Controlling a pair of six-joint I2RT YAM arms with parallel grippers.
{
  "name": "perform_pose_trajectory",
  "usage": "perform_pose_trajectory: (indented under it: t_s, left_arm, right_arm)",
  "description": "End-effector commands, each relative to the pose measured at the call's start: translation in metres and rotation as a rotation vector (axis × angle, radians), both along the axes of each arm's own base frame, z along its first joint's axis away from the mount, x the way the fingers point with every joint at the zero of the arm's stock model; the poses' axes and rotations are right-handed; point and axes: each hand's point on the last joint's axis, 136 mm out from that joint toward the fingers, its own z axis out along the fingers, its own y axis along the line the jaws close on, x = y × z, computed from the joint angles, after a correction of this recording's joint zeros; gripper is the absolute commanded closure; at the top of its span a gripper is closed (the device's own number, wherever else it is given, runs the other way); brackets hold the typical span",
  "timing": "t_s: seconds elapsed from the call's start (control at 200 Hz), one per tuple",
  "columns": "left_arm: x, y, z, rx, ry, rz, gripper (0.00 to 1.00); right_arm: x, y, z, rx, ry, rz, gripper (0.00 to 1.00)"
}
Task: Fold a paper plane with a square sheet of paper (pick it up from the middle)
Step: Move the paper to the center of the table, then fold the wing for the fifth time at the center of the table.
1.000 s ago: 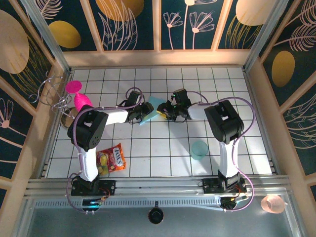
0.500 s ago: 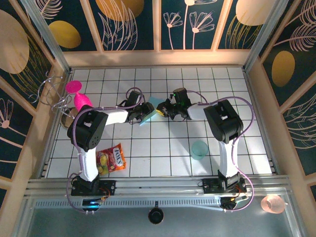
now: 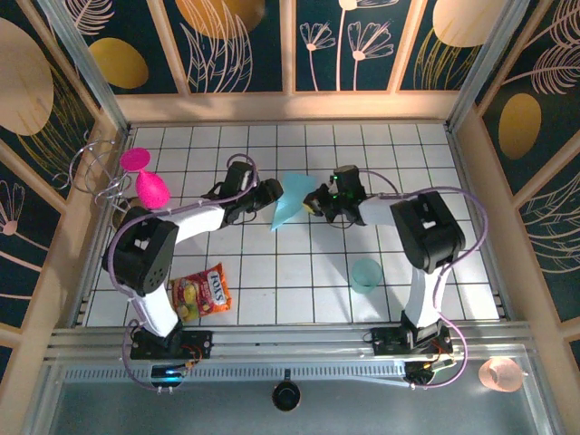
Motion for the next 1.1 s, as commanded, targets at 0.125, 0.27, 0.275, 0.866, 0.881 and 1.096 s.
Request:
perform_pose_trajectory:
  t_s: [0.125,0.27,0.275,0.866,0.881,1.096]
  left_arm:
    - [-0.023,-0.030,0.011,0.127,-0.214,-0.178,0.31]
    - [-0.030,-0.054,0.014,0.244,-0.336,-0.272,0.27]
    - [-0.030,-0.054,0.014,0.248,-0.340,-0.274,0.27]
    - [-0.030,-0.089,0.005,0.620,-0.760,-0.569,0.37]
    - [-0.029,-0.089,0.003,0.628,-0.763,-0.573,0.37]
    - [-0.023,-0.092,-0.010,0.719,-0.807,-0.594,0.42]
  right_arm:
    - [0.001,-0.036,0.023,0.007,-0.016,-0.124,1.00]
    - [0.001,-0.046,0.029,0.022,0.004,-0.149,1.00]
    - [0.001,-0.046,0.030,0.024,0.005,-0.150,1.00]
    - [0.004,-0.037,0.041,0.078,0.046,-0.122,1.00]
    - [0.005,-0.038,0.041,0.079,0.047,-0.123,1.00]
    - [0.004,-0.035,0.038,0.094,0.062,-0.113,1.00]
